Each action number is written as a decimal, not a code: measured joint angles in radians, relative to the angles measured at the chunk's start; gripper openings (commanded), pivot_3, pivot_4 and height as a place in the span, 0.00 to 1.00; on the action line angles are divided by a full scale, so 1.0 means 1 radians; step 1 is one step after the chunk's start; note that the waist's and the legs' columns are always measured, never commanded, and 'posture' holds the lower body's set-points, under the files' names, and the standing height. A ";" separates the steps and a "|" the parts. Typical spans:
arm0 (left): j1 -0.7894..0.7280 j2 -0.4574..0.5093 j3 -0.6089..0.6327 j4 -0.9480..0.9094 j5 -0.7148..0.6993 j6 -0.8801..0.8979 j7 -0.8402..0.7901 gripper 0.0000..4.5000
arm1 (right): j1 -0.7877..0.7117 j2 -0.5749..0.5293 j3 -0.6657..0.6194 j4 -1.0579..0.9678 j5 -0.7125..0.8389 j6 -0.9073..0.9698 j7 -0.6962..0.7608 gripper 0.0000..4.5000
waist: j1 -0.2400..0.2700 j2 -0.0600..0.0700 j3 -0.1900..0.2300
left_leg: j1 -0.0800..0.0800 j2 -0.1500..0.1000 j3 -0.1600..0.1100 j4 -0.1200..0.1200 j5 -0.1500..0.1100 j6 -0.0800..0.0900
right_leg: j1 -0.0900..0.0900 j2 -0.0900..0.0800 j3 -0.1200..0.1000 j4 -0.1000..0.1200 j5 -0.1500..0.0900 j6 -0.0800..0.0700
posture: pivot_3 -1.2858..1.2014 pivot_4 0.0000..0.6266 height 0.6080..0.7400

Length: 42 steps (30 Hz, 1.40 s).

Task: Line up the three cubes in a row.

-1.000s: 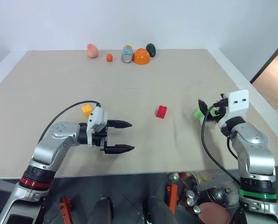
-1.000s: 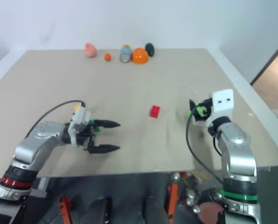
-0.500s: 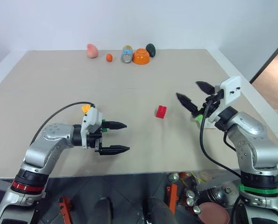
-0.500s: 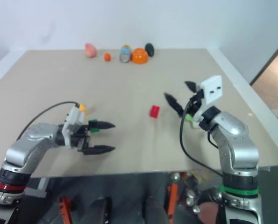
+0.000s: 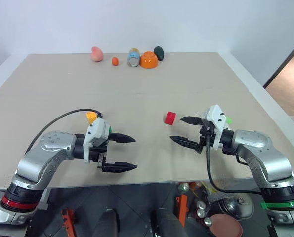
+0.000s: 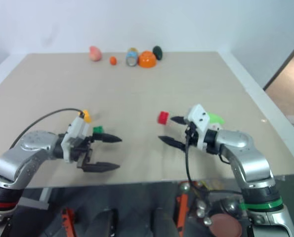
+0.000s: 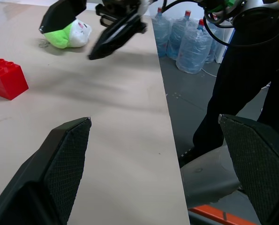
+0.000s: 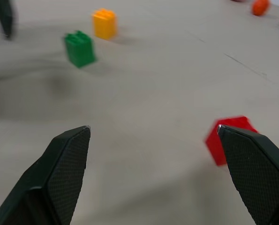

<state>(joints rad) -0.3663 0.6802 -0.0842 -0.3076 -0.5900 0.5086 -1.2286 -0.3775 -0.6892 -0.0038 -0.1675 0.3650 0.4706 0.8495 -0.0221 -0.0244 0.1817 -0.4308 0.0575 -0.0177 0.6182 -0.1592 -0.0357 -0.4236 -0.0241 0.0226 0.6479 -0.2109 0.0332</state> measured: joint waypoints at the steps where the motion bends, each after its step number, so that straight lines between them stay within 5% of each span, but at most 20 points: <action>1: -0.001 0.000 -0.001 0.000 0.000 0.000 0.002 1.00 | -0.002 0.010 0.001 0.018 -0.022 -0.003 -0.025 1.00 | 0.000 0.000 0.000 | 0.000 0.000 0.000 0.000 0.000 0.000 | 0.000 0.000 0.000 0.000 0.000 0.000 | 0.52 0.24 0.99; 16: 0.010 -0.040 0.007 0.036 0.047 -0.044 0.119 1.00 | -0.172 0.163 0.091 0.329 -0.229 -0.061 -0.186 1.00 | -0.002 0.000 0.000 | 0.000 0.000 0.001 0.000 0.000 0.000 | -0.001 0.001 0.001 0.000 0.000 0.000 | 0.52 0.24 0.99; 42: 0.131 -0.134 0.065 -0.046 -0.005 -0.050 0.256 1.00 | -0.420 0.260 0.131 0.800 -0.327 -0.268 -0.083 1.00 | -0.005 0.000 0.000 | 0.000 0.001 0.001 -0.001 0.000 0.000 | -0.001 0.001 0.002 0.000 0.001 0.001 | 0.52 0.24 0.99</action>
<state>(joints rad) -0.2349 0.5458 -0.0189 -0.3540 -0.5947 0.4591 -0.9722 -0.7975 -0.4294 0.1269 0.6322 0.0382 0.2023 0.7670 -0.0268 -0.0244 0.1817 -0.4306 0.0580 -0.0163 0.6175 -0.1594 -0.0355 -0.4242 -0.0226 0.0245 0.6481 -0.2098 0.0338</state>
